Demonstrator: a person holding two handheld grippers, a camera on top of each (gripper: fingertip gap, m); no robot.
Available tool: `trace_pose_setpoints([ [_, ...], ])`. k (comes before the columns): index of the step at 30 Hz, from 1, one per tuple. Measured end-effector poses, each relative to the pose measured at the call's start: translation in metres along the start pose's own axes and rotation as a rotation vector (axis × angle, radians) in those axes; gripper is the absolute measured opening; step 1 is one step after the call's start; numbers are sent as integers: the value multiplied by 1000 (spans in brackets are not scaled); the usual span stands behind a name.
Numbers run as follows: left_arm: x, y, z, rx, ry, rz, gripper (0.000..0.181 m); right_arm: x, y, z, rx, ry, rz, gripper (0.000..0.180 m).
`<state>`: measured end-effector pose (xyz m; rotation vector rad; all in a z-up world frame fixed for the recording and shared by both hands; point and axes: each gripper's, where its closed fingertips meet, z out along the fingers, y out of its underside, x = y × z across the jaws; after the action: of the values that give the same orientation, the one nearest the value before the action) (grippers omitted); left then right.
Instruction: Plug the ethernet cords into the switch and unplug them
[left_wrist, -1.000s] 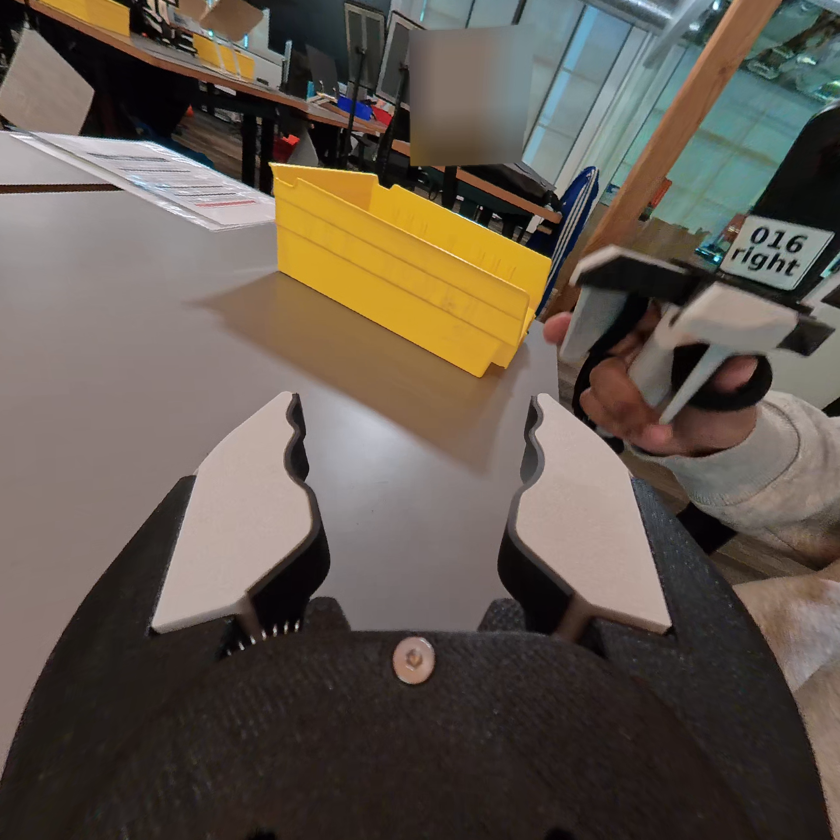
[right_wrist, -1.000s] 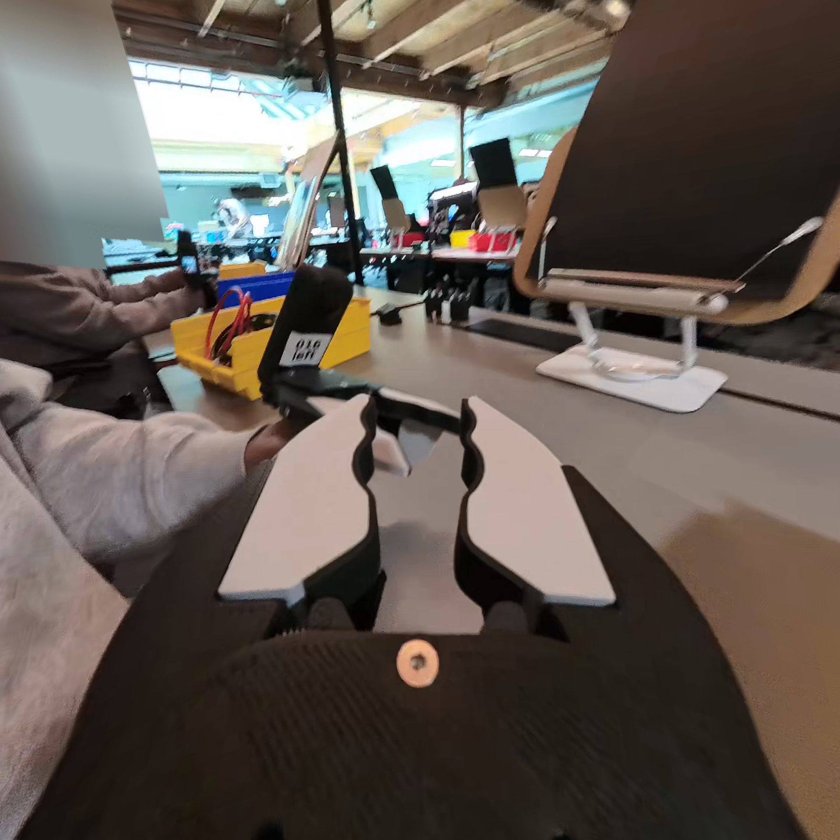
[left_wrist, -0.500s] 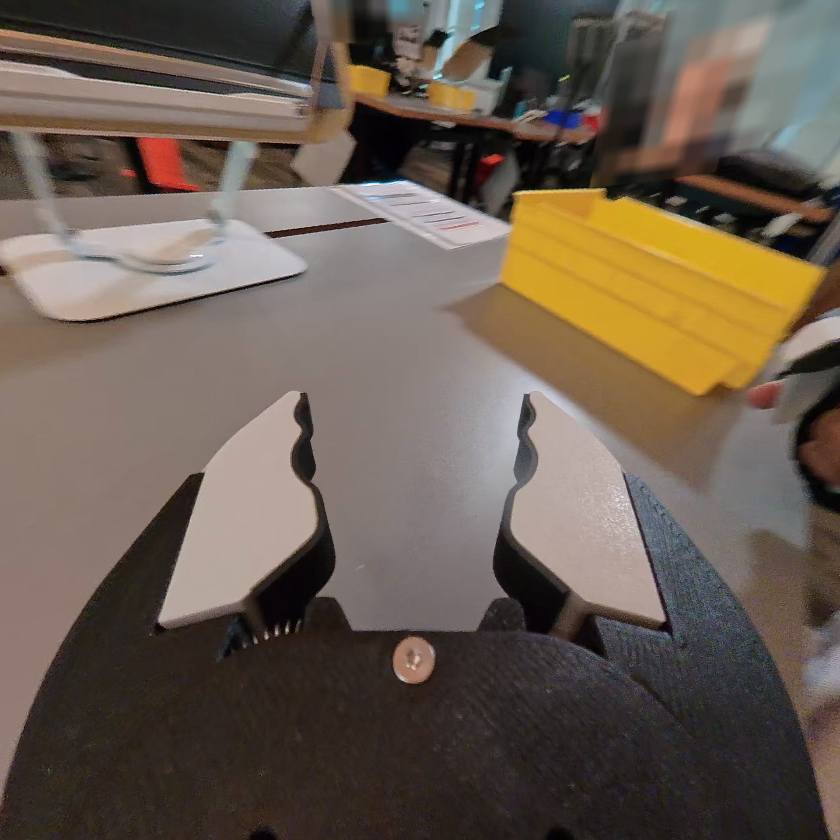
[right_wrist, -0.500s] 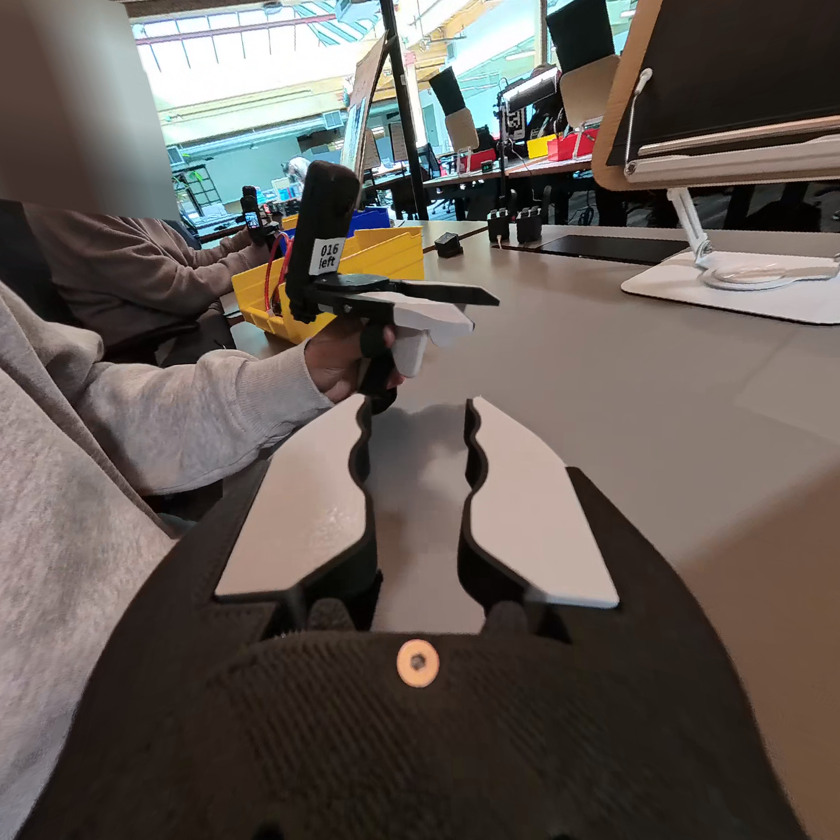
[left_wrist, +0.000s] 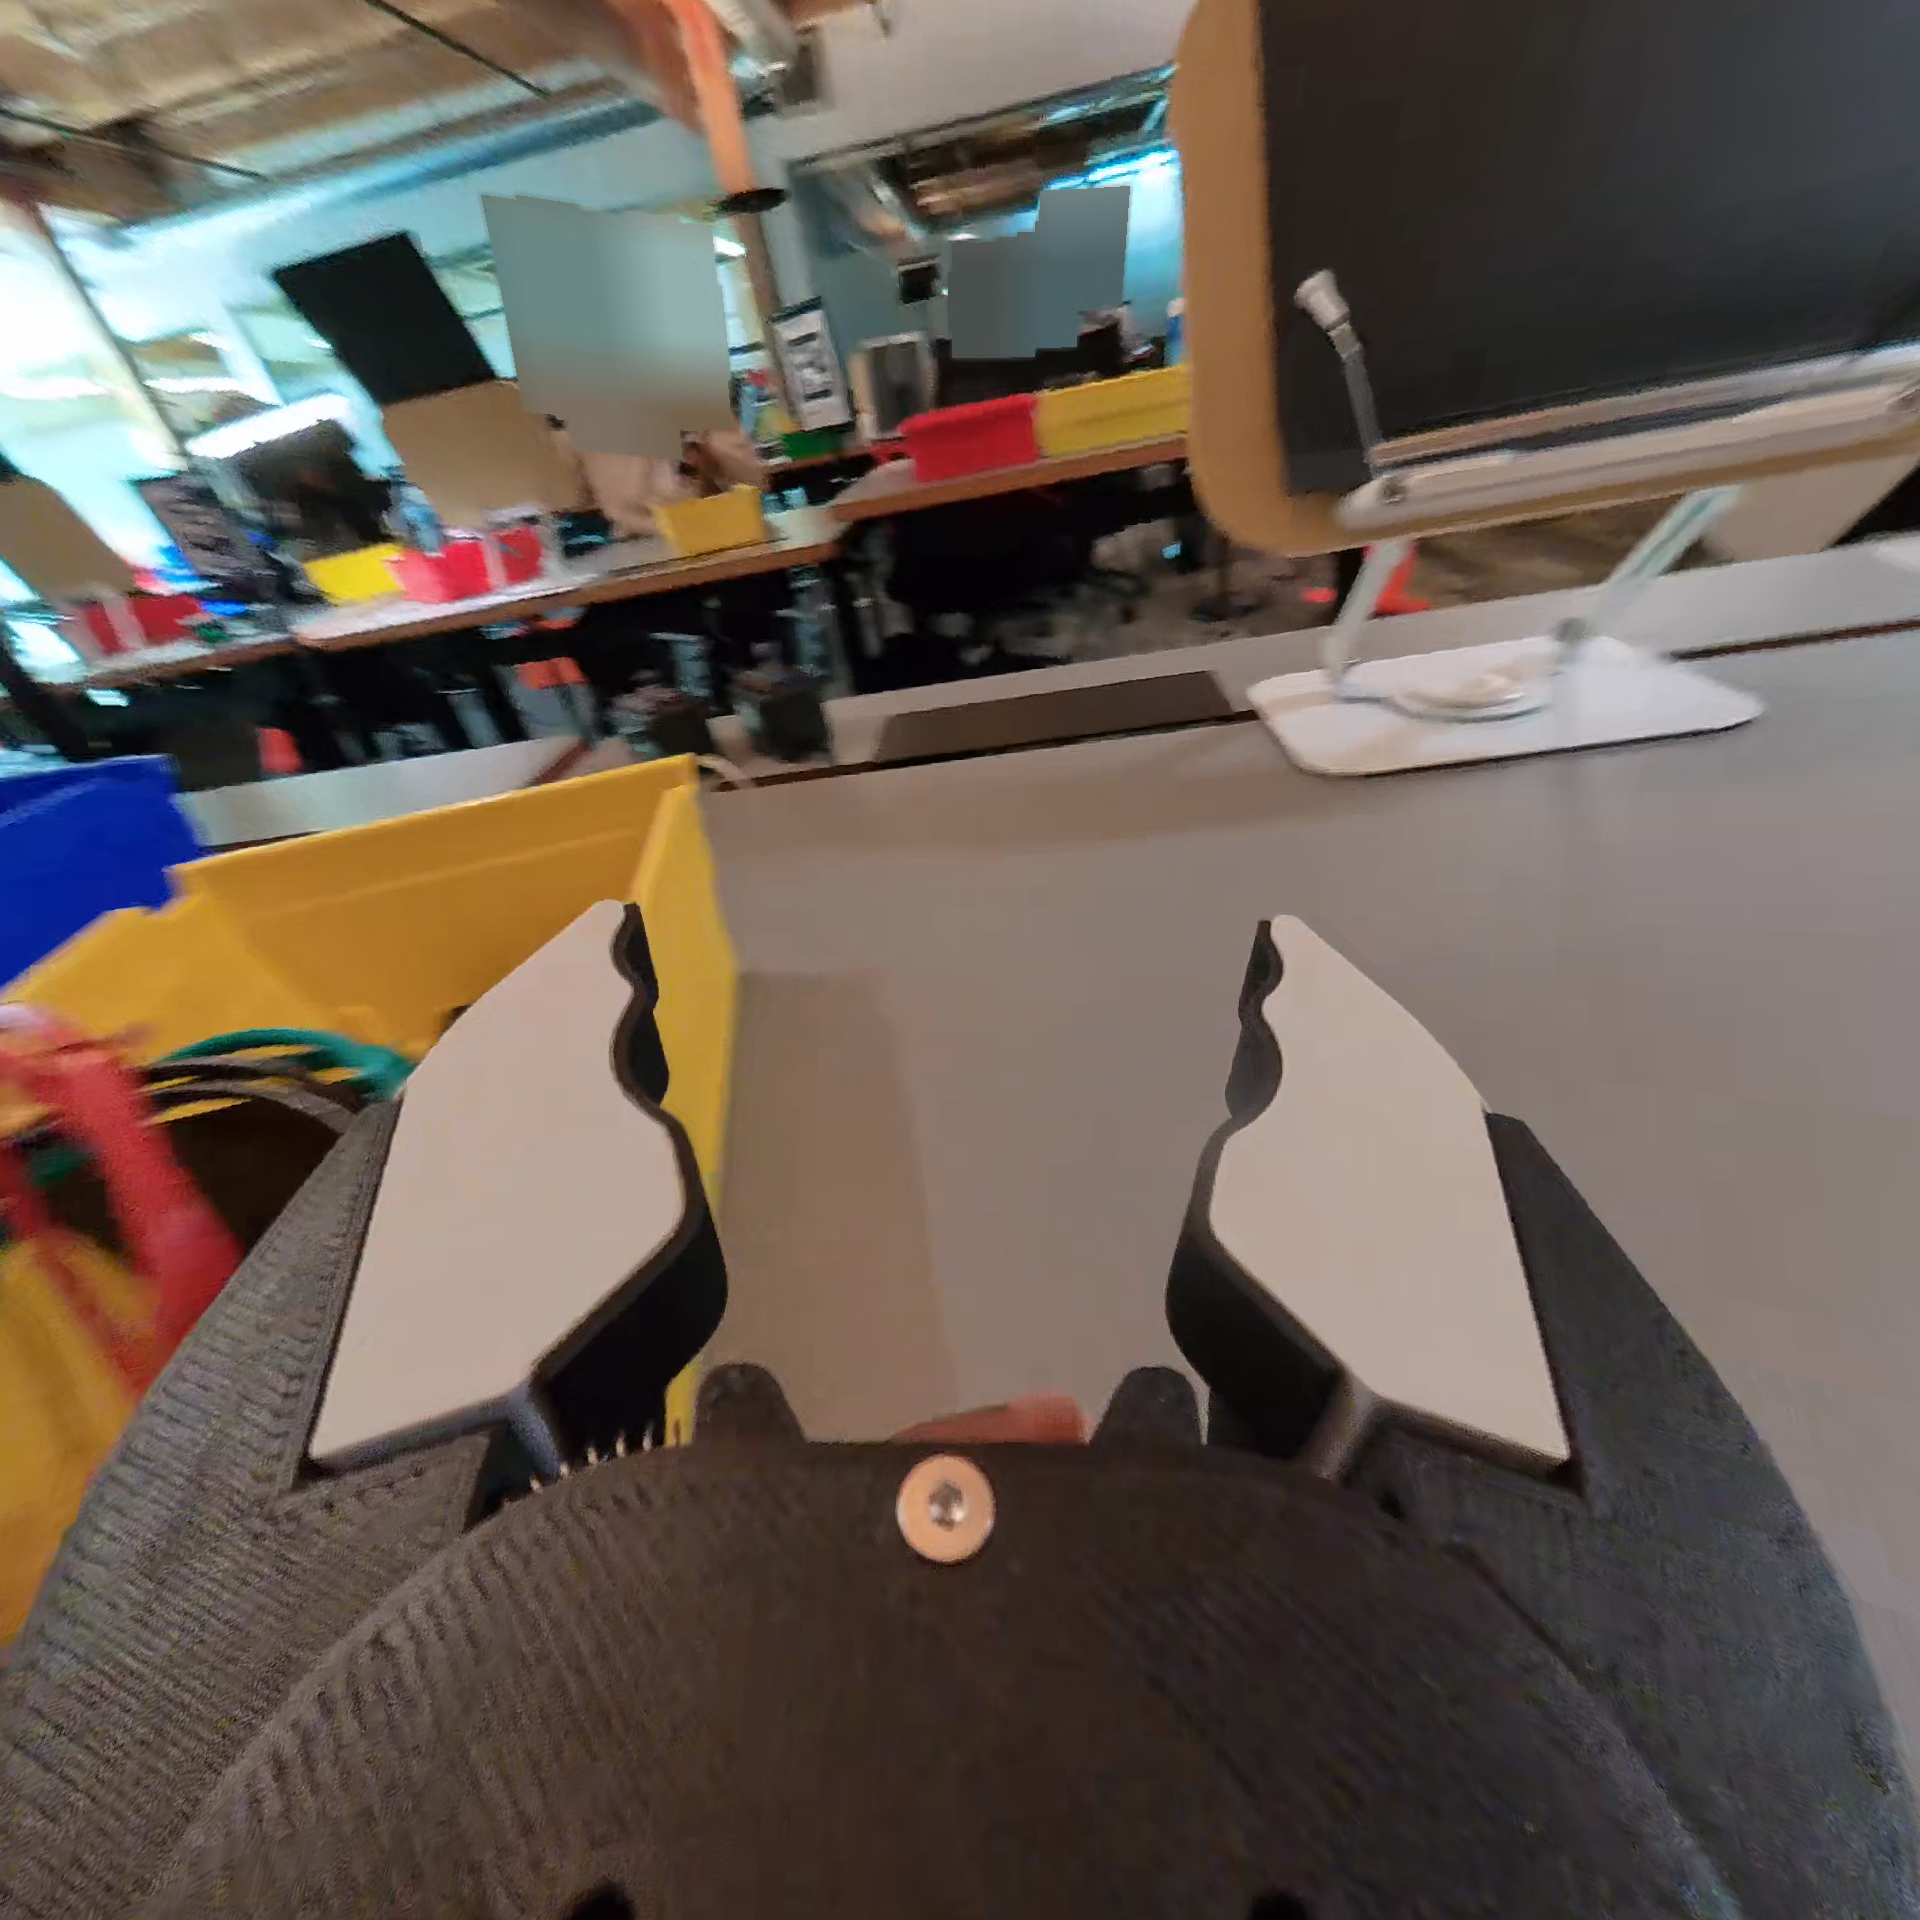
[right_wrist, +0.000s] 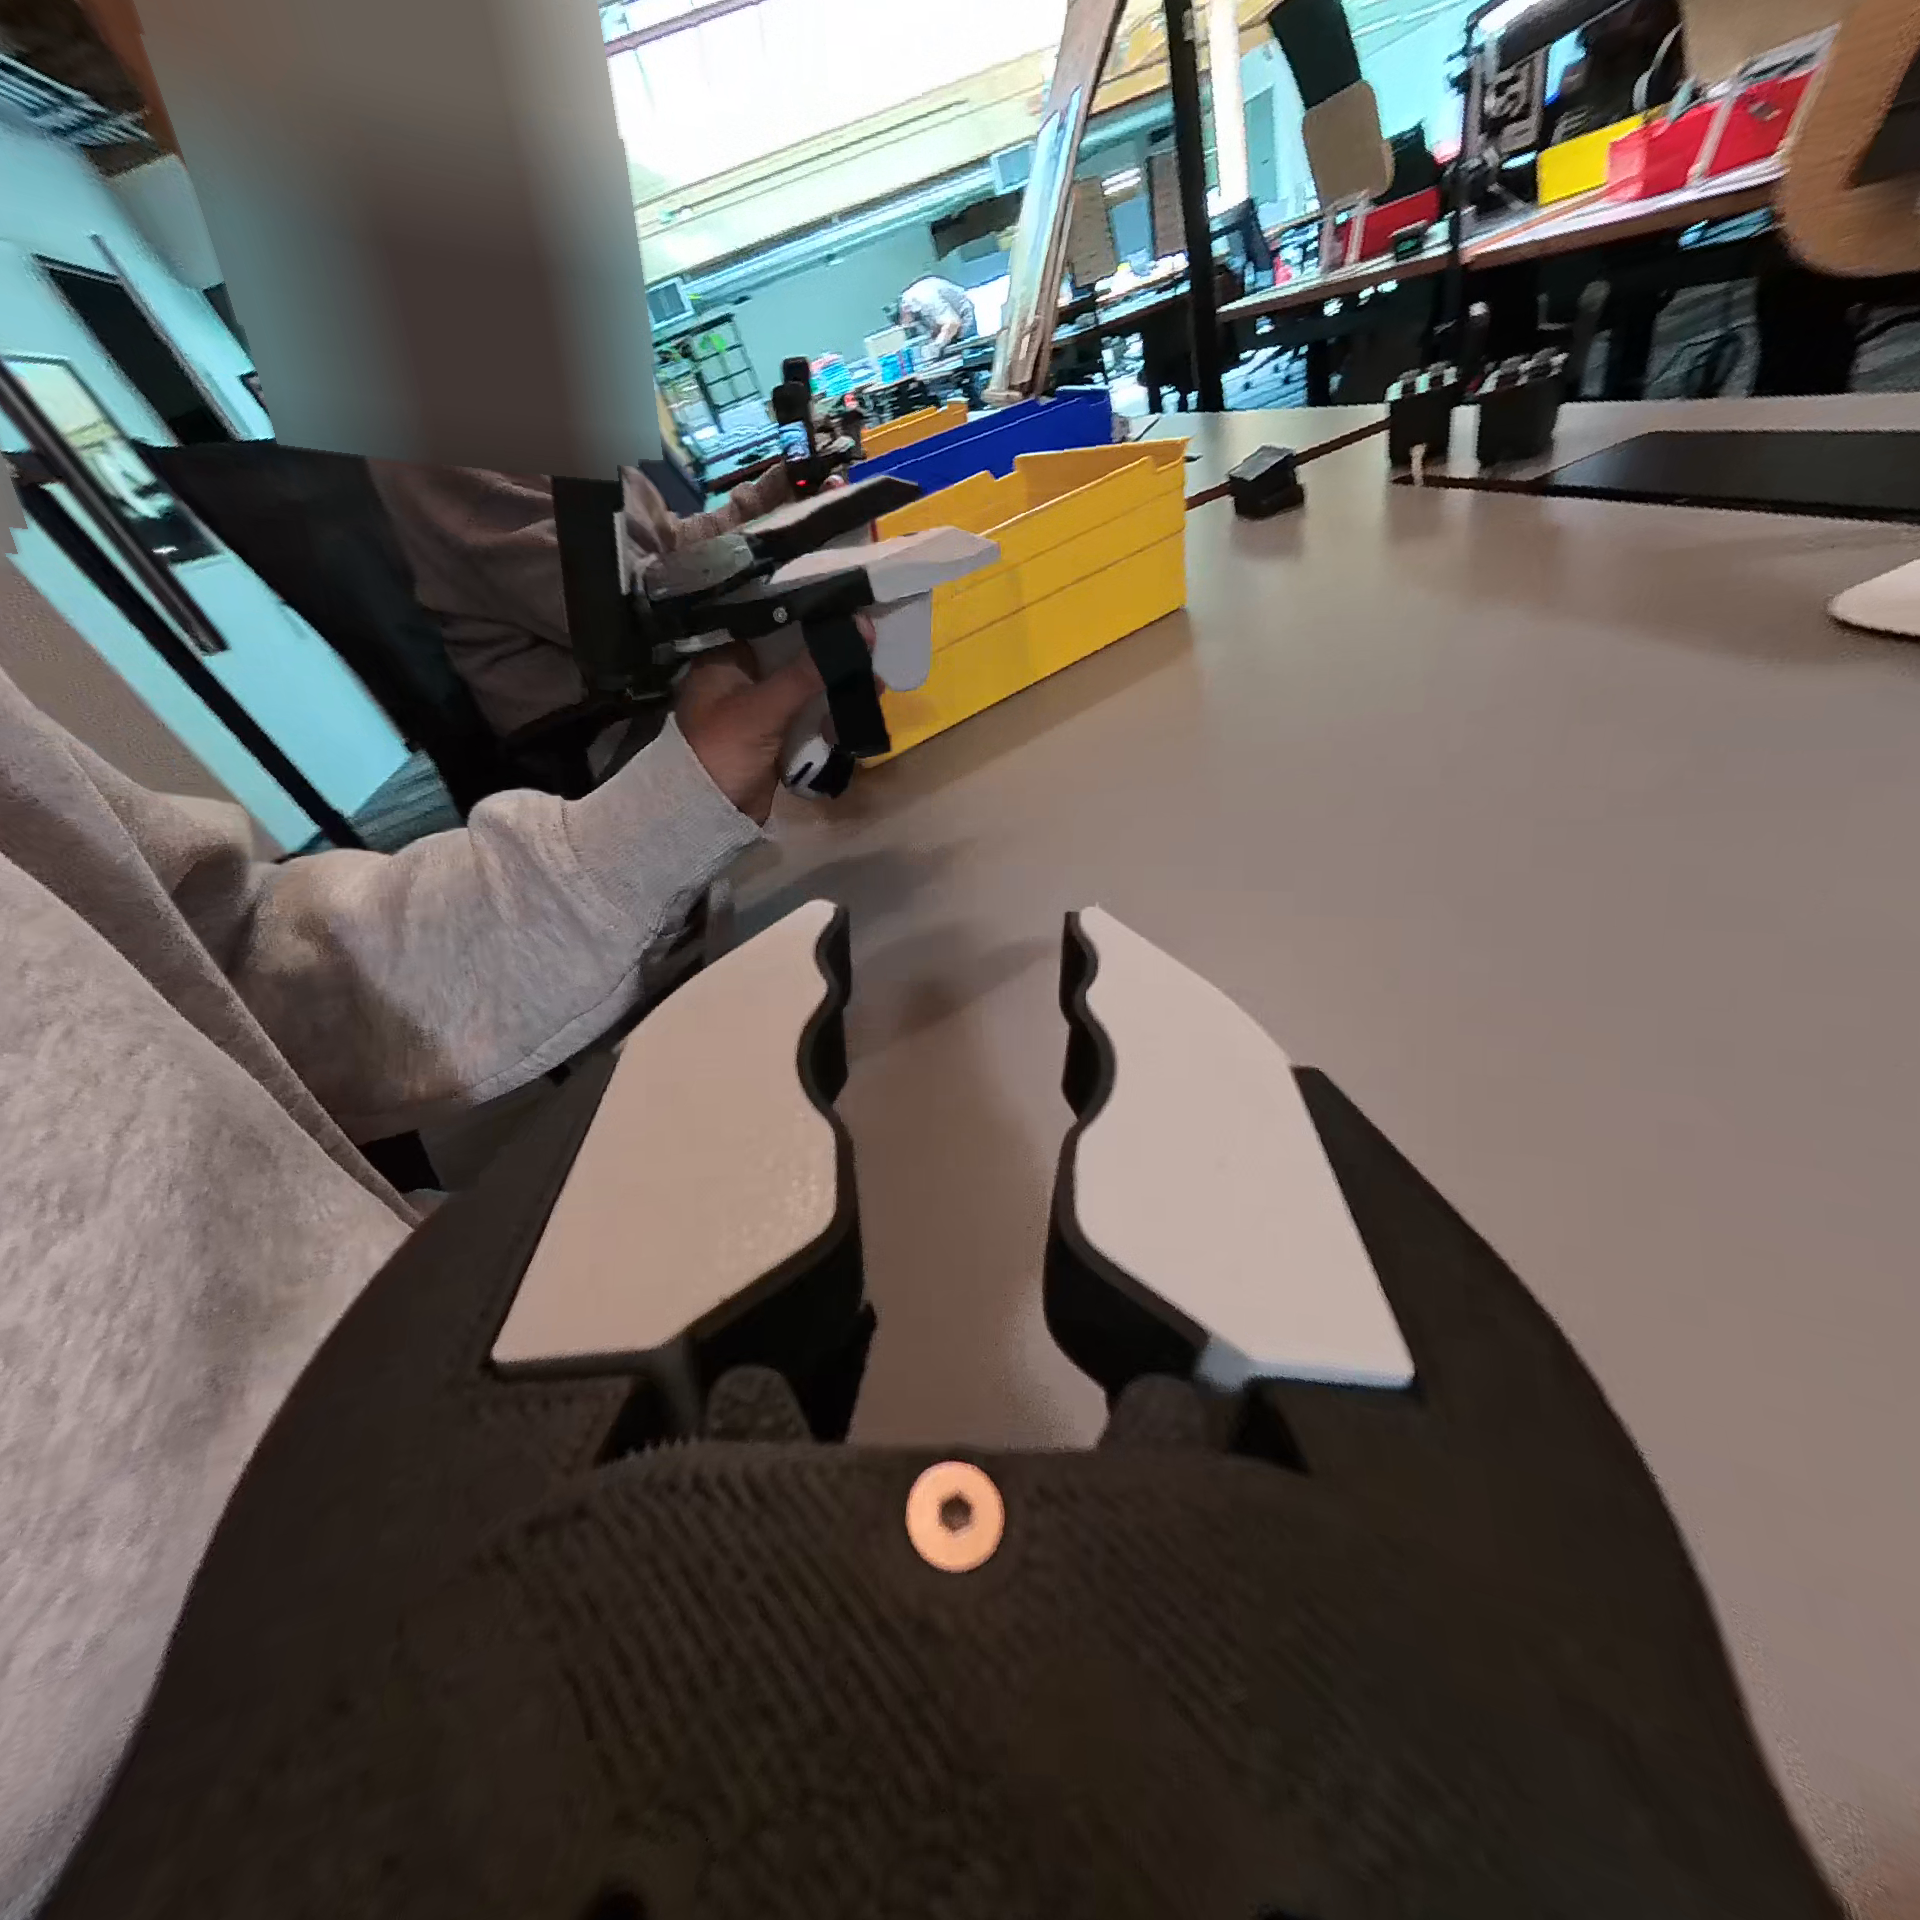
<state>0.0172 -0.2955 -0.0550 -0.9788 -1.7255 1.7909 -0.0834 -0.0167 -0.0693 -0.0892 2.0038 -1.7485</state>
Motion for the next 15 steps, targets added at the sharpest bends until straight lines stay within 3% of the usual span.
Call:
trace_pose_setpoints([
  [3, -24, 11, -14, -47, -57, 60, 96, -4, 1, 14, -19, -70, 37, 38],
  [10, -56, 5, -43, -14, -177, 133, 92, -7, -2, 31, -19, -157, 96, 36],
  [12, -69, 18, -42, -78, -203, 131, 90, -7, -3, 31, -13, -172, 125, 36],
  [13, -73, 28, -40, -122, -189, 114, 82, -7, -4, 31, -6, -175, 139, 36],
  [15, -70, 47, -36, -200, -80, 56, 34, -5, -7, 28, 17, -176, 170, 36],
])
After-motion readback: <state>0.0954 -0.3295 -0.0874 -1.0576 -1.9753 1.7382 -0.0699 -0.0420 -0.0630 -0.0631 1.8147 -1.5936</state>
